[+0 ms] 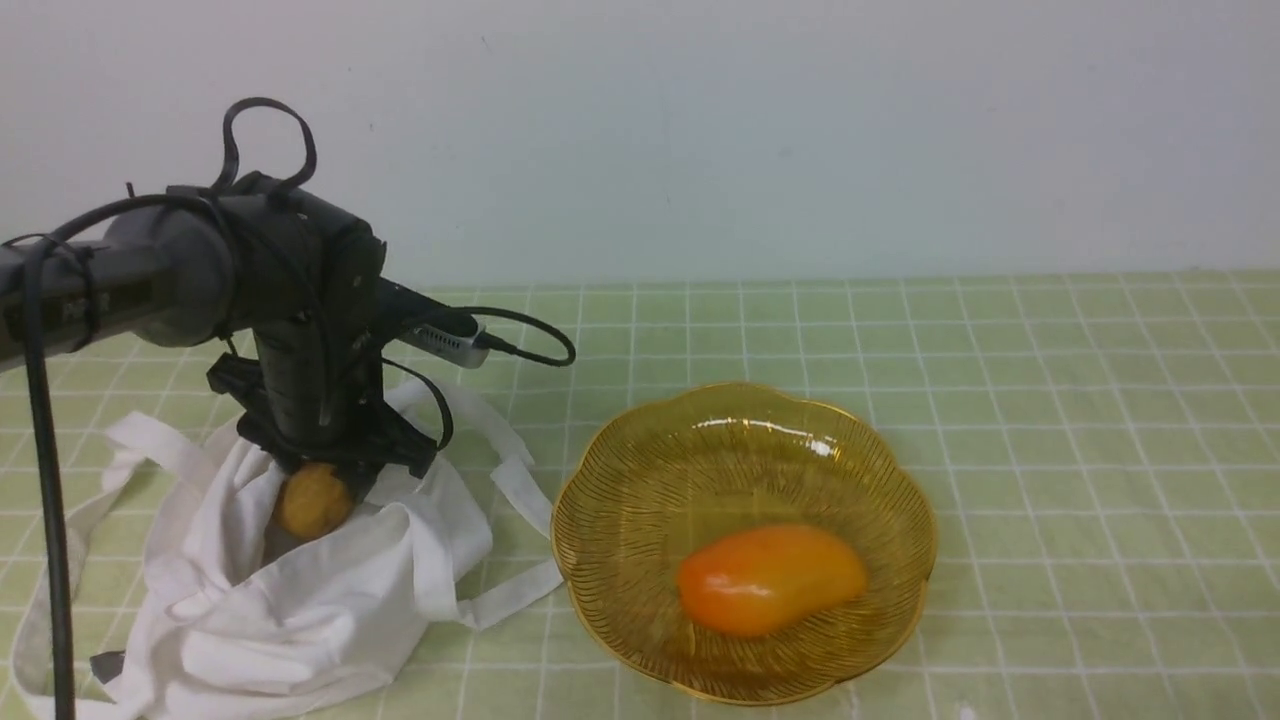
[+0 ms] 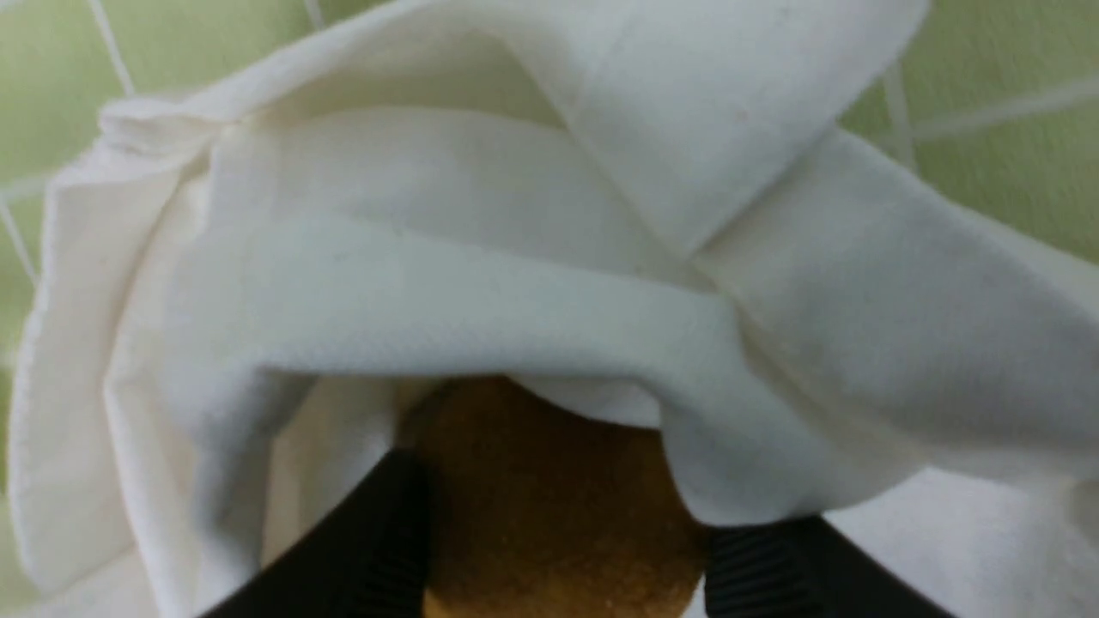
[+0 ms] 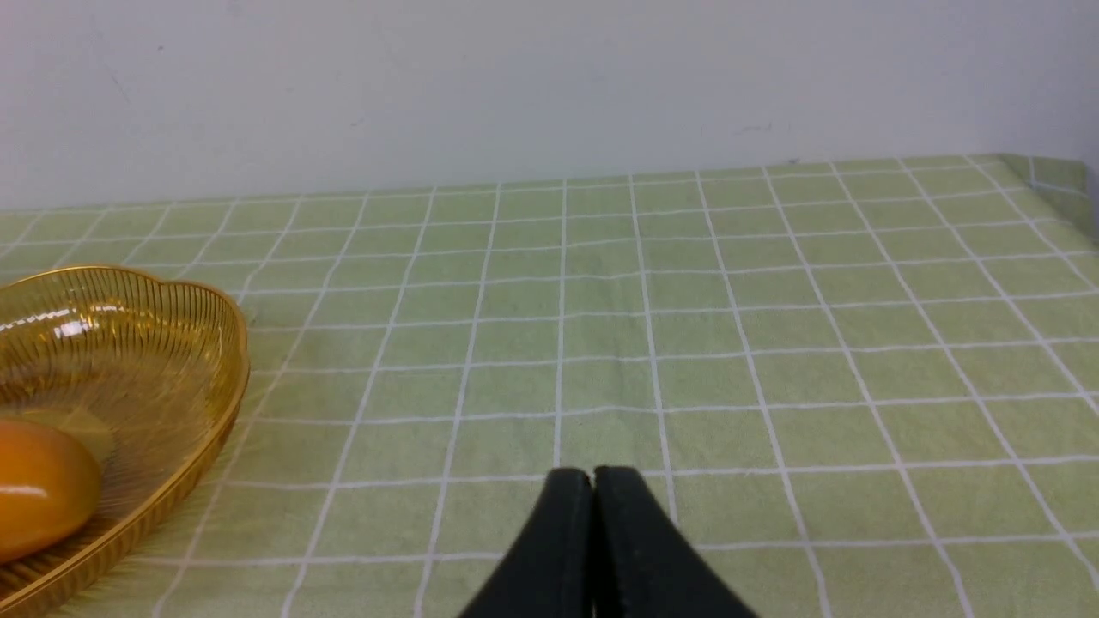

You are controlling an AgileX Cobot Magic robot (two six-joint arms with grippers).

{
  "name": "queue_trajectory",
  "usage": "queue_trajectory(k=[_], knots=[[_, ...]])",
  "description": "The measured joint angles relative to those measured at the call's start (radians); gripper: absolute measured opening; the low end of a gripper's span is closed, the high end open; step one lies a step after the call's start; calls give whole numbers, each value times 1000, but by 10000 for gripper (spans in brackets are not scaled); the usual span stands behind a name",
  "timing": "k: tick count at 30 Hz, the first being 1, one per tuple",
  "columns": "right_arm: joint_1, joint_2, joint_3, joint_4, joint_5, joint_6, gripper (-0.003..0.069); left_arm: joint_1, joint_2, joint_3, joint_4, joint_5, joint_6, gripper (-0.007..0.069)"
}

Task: Take the fruit out of the bag on the green coffee tablecloth and place them on the plate.
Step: 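Reach into the cloth bag and grasp the kiwi with the left gripper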

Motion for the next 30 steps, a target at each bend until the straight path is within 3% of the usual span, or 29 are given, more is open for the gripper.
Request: queue_trajectory(k=[14,19,24,30], knots=[[0,0,0,0,0,0,-10,12,-160,2,-141,113,24,372],[0,0,0,0,0,0,-10,95,-150,2,-229,144,33,372],[0,0,0,0,0,0,-10,213,-137,2,-420,177,66,372],[0,0,0,0,0,0,-10,266,-105,2,-527,196,148,372]])
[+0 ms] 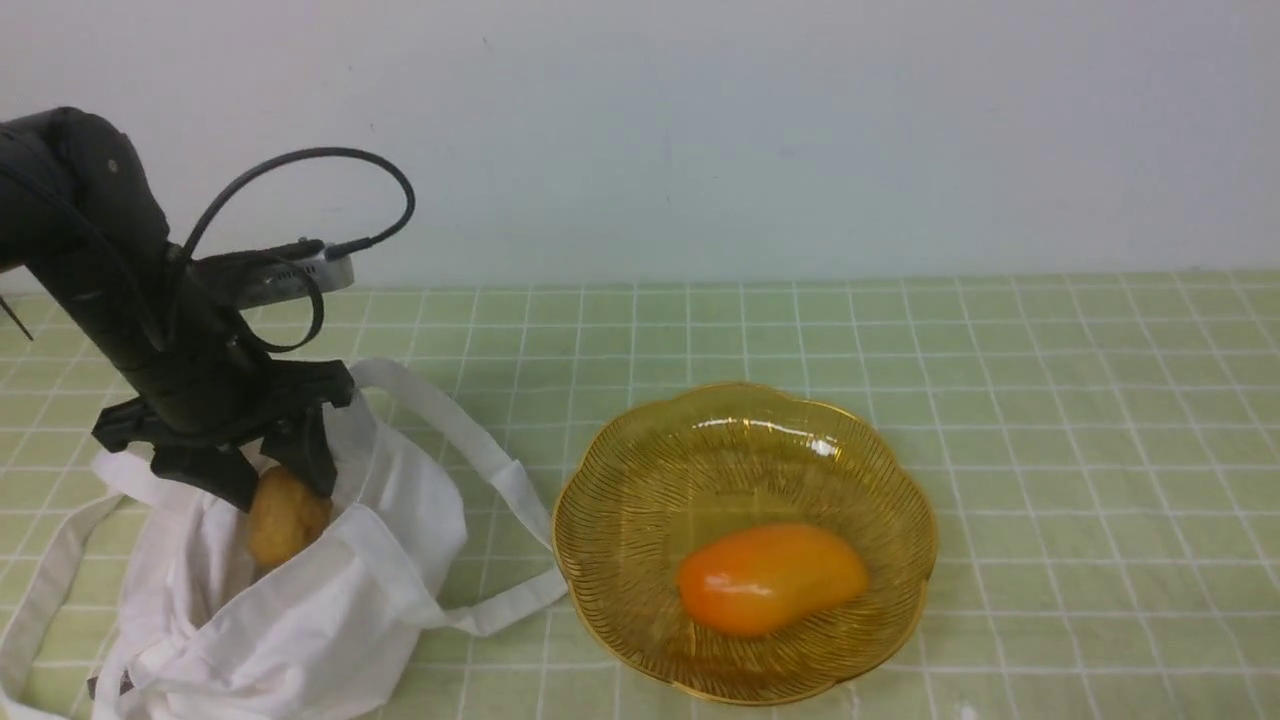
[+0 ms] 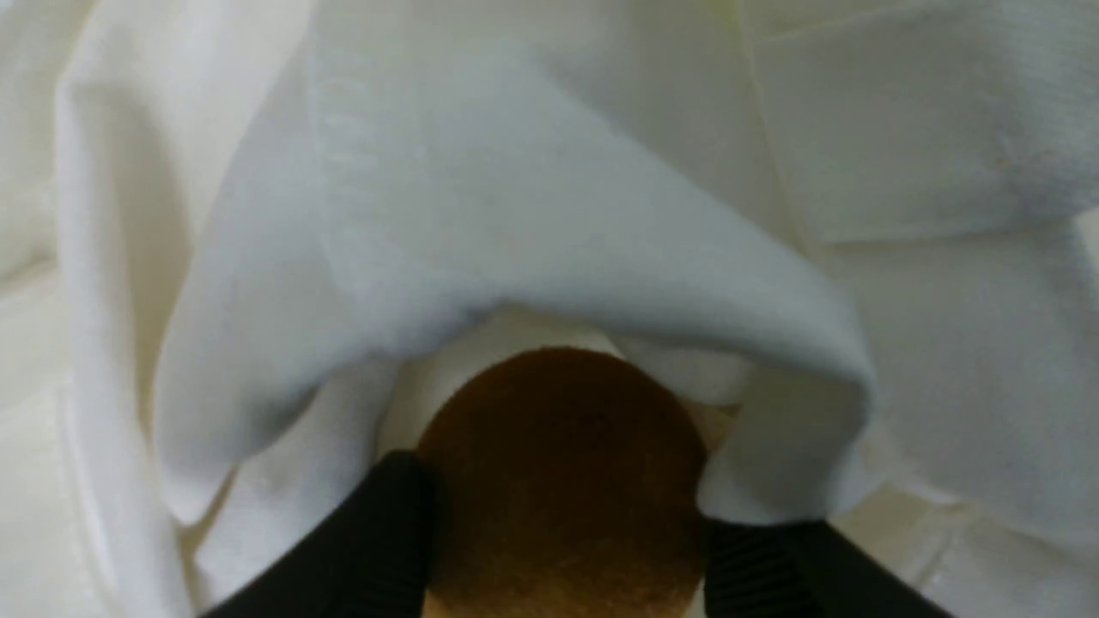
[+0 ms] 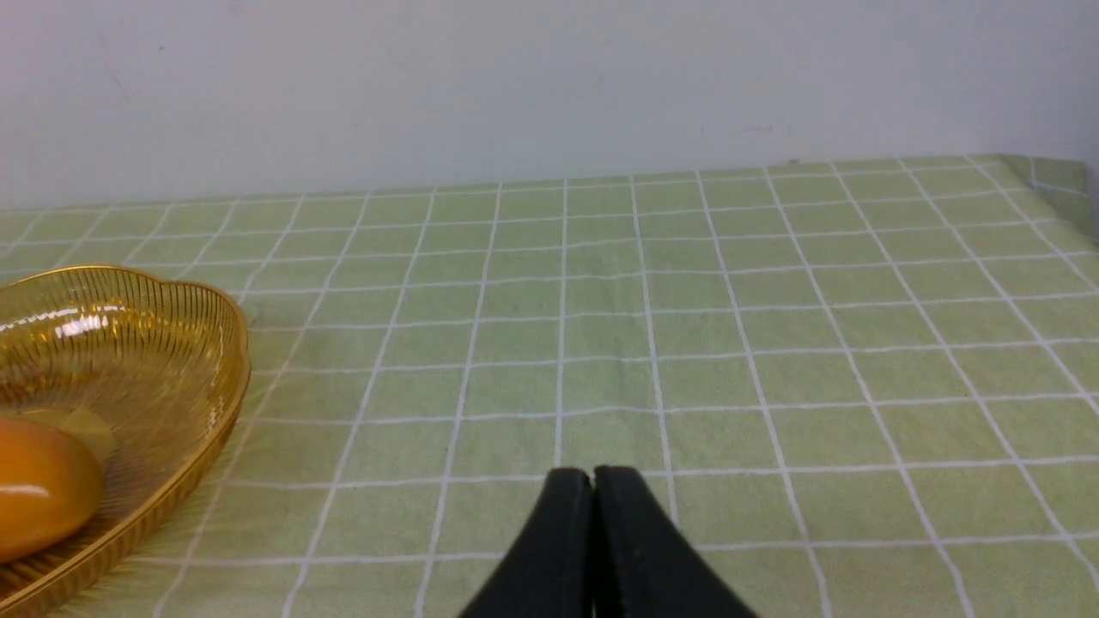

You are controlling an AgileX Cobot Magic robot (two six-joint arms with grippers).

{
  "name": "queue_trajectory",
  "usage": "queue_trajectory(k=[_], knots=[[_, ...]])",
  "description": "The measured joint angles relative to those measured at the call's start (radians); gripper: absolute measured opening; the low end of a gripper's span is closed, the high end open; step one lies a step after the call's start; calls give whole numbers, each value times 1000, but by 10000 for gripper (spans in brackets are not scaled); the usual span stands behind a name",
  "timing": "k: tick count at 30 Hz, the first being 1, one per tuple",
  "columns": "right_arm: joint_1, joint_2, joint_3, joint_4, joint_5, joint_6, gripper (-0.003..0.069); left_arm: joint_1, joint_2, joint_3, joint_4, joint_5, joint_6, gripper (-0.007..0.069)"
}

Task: Take the fruit out of the bag on the green coffee tablecloth and place them on the plate.
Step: 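Reach into the cloth bag and grasp the kiwi with the left gripper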

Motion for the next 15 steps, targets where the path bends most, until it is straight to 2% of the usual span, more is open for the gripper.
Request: queue_trajectory(k=[11,15], knots=[[0,0,0,0,0,0,-10,2,71,0,-15,-91,33,372],[0,0,0,0,0,0,-10,2,95,0,-18,-96,60,419]])
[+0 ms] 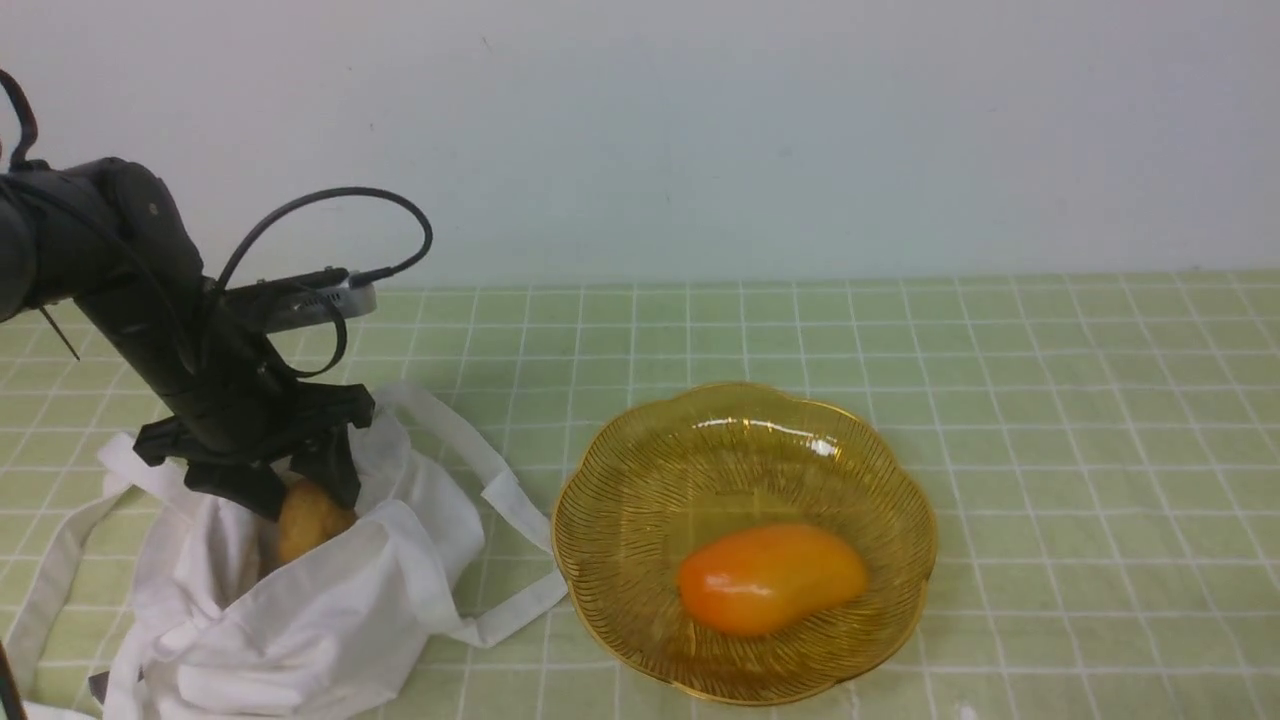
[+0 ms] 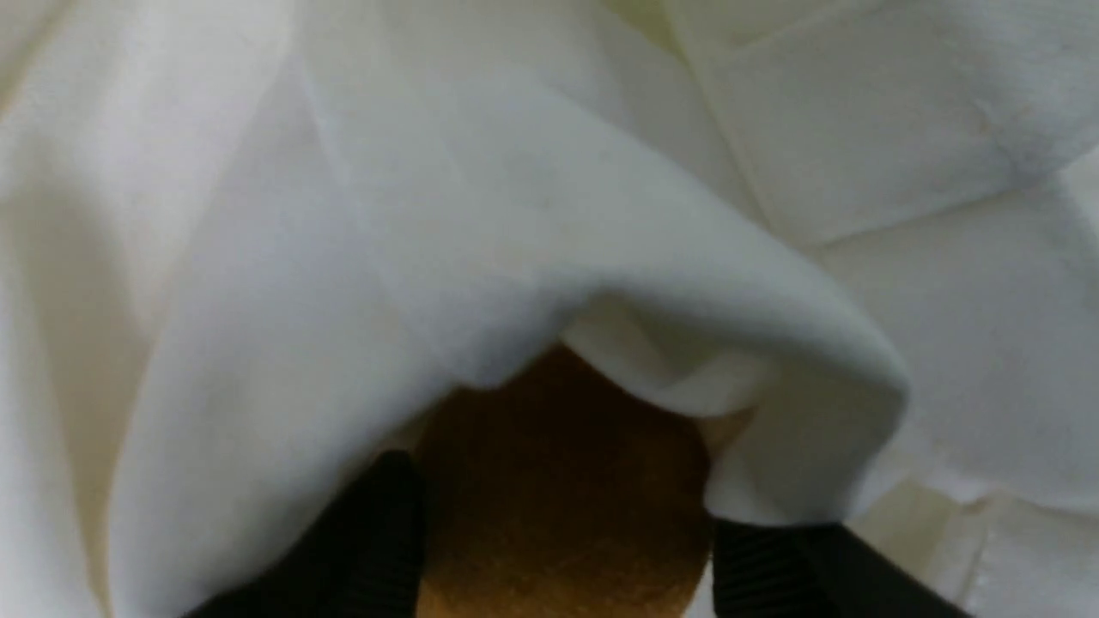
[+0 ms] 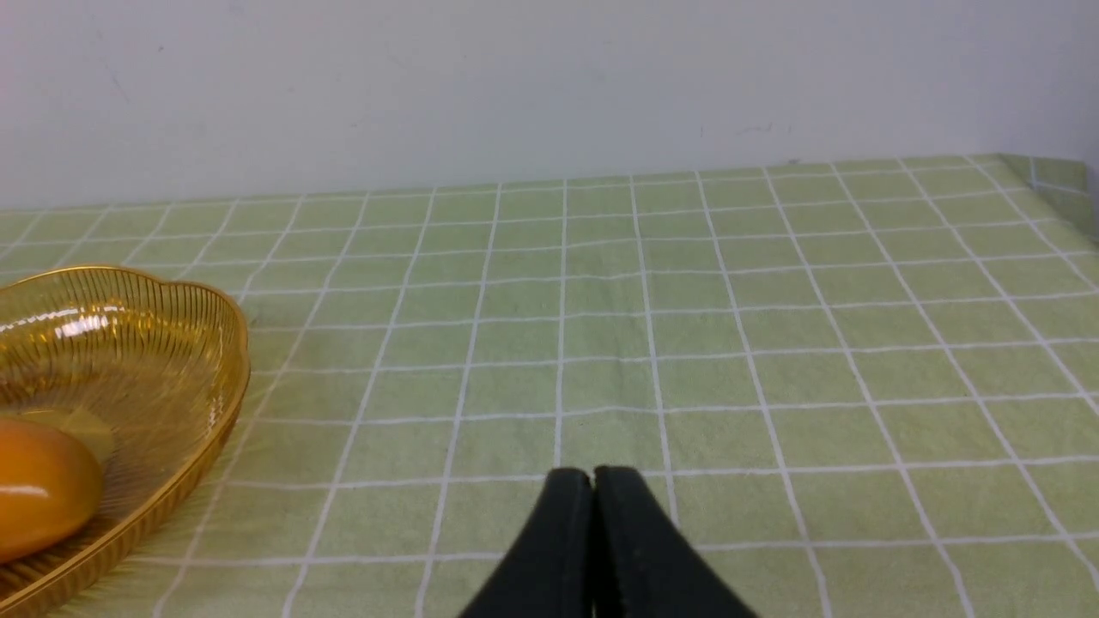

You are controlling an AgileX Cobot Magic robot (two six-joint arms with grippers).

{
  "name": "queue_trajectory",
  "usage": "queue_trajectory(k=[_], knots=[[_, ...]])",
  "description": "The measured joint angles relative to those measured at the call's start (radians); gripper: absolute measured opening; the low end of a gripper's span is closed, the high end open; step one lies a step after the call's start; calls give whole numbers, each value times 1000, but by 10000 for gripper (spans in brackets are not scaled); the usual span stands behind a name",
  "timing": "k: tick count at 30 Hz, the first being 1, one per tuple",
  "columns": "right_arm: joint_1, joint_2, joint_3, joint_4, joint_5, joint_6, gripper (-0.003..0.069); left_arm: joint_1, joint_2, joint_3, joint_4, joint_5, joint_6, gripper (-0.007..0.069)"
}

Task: Take the fruit out of the bag on the green coffee tablecloth and place them on the plate.
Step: 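Reach into the cloth bag and grasp the kiwi with the left gripper, then move the kiwi from the bag and put it on the plate with the left gripper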

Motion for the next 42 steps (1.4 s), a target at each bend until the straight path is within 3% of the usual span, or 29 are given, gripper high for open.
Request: queue_trajectory(k=[5,12,15,18,32,38,42], knots=[[0,0,0,0,0,0,-10,0,3,0,0,45,6,482],[0,0,0,0,0,0,-10,-52,3,0,97,65,9,489],[0,0,0,0,0,0,-10,-72,4,0,125,39,3,452],[0,0,0,0,0,0,-10,-76,8,-1,131,31,3,347],[0,0,0,0,0,0,-10,-77,-133,-64,124,136,-5,349],[0,0,0,0,0,0,-10,-91,-212,-103,9,163,25,349],[0,0,0,0,0,0,-10,-188,-266,-103,-92,164,98,349]])
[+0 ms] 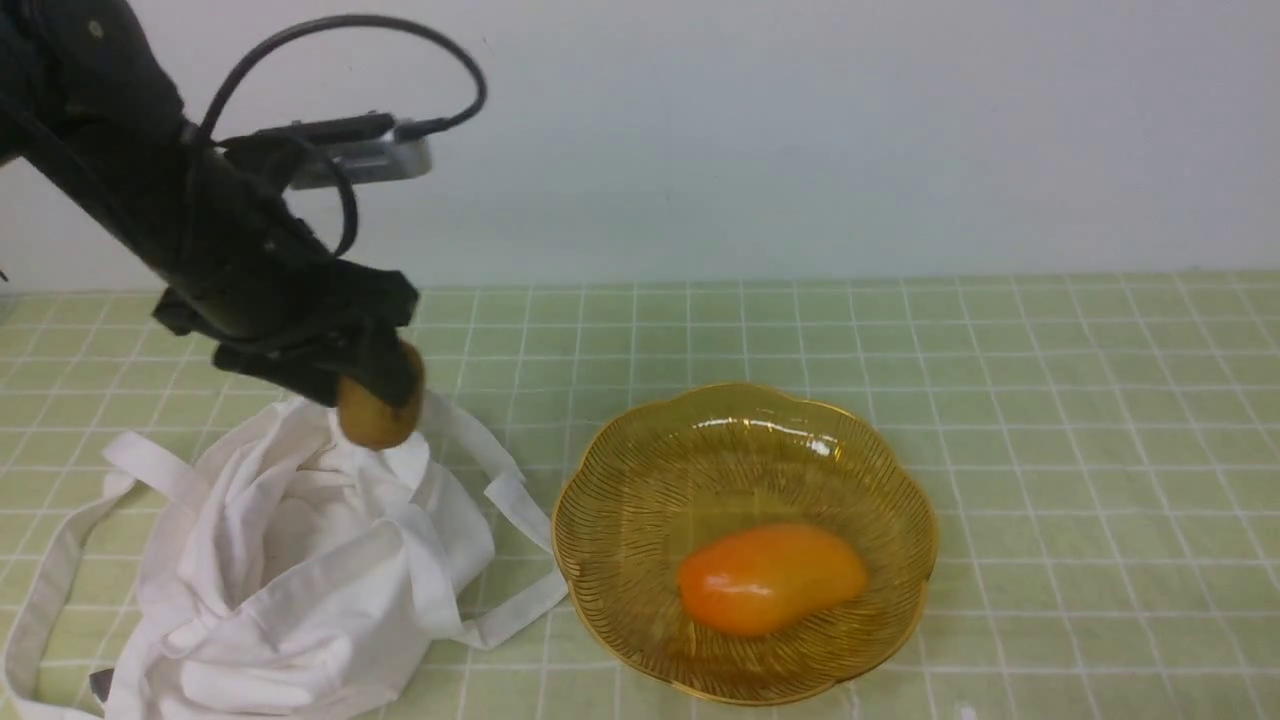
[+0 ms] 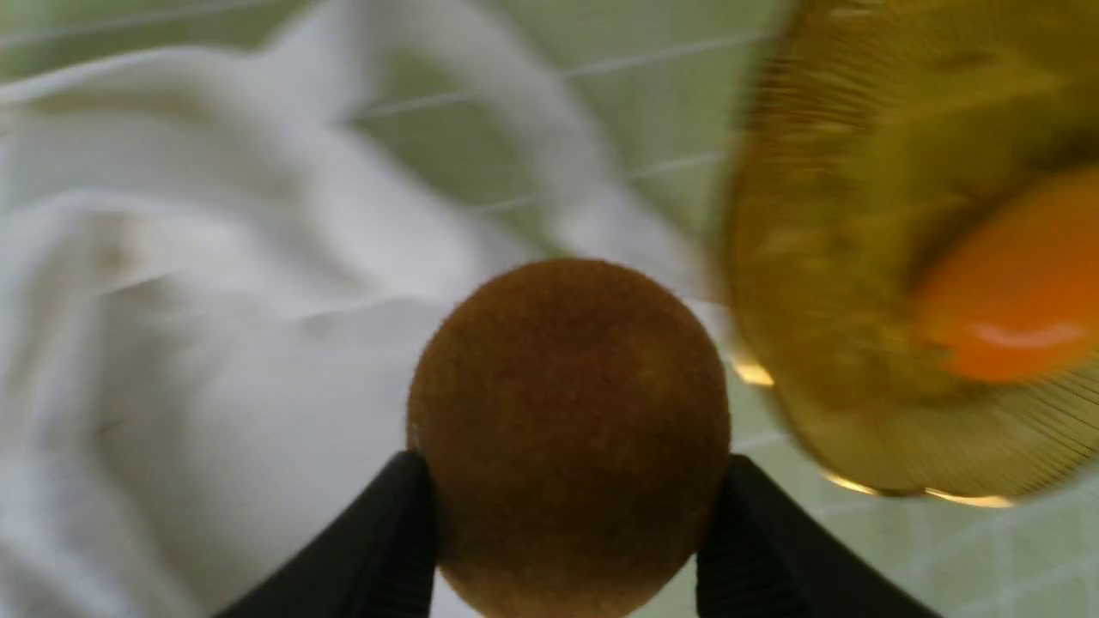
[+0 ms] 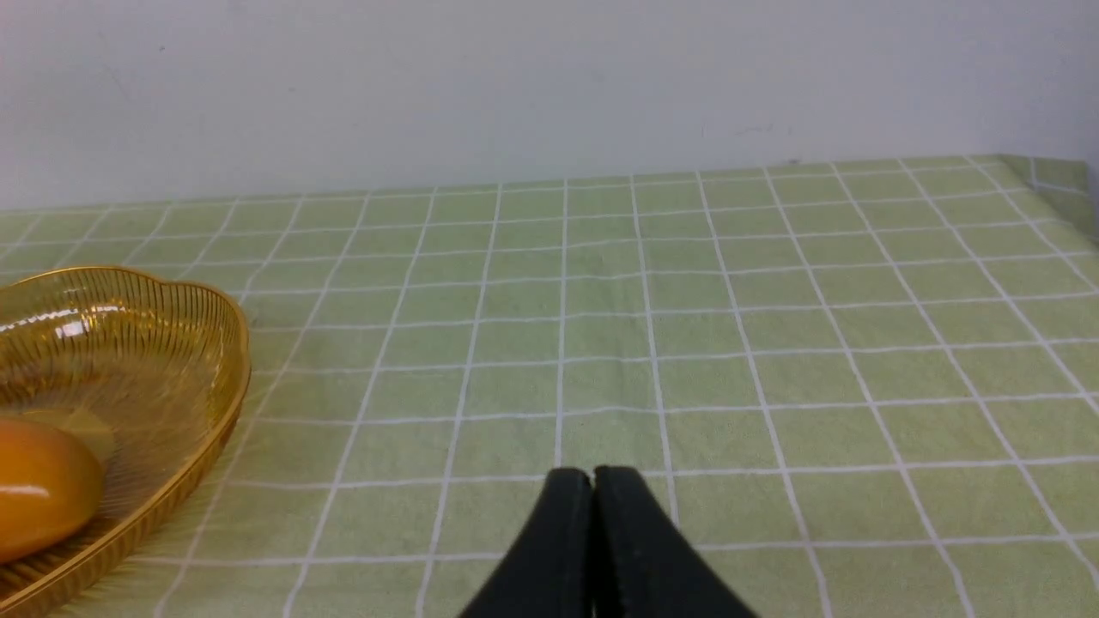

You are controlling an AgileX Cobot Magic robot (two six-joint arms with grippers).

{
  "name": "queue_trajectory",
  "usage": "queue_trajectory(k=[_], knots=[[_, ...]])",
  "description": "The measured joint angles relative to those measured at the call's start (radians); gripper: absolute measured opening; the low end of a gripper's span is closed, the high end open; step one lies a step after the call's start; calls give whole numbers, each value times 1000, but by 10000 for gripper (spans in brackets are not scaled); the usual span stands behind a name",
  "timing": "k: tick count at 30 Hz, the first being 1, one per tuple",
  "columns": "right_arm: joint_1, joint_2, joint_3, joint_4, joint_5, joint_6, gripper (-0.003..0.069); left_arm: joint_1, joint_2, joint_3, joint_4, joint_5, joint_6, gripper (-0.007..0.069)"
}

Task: Take the fruit out of the bag on the green coffee tablecloth and place them on the plate.
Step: 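Move the kiwi from the bag and put it on the plate with the left gripper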

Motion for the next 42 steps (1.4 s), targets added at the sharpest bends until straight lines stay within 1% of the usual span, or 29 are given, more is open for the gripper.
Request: queue_trajectory(k=[4,6,9,10,12,17,22,25,31,37,42], knots=[[0,0,0,0,0,0,-10,-135,-14,0,-65,0,57,349],[0,0,0,0,0,0,-10,-172,-13,0,-80,-4,66,349],[0,0,0,0,0,0,-10,-270,-12,0,-113,-35,83,349],[0,0,0,0,0,0,-10,-275,-12,0,-115,-41,84,349],[0,0,0,0,0,0,-10,-347,-12,0,-126,-83,88,349],[0,0,0,0,0,0,-10,-421,-9,0,-129,-140,89,349],[0,0,0,0,0,0,-10,-460,16,0,-130,-170,89,349],[0,0,0,0,0,0,-10,-467,30,0,-130,-195,89,349],[0,0,0,0,0,0,-10,-468,38,0,-129,-277,88,349],[0,0,0,0,0,0,-10,-468,47,0,-129,-365,57,349],[0,0,0,0,0,0,-10,-468,87,0,-130,-407,45,349]])
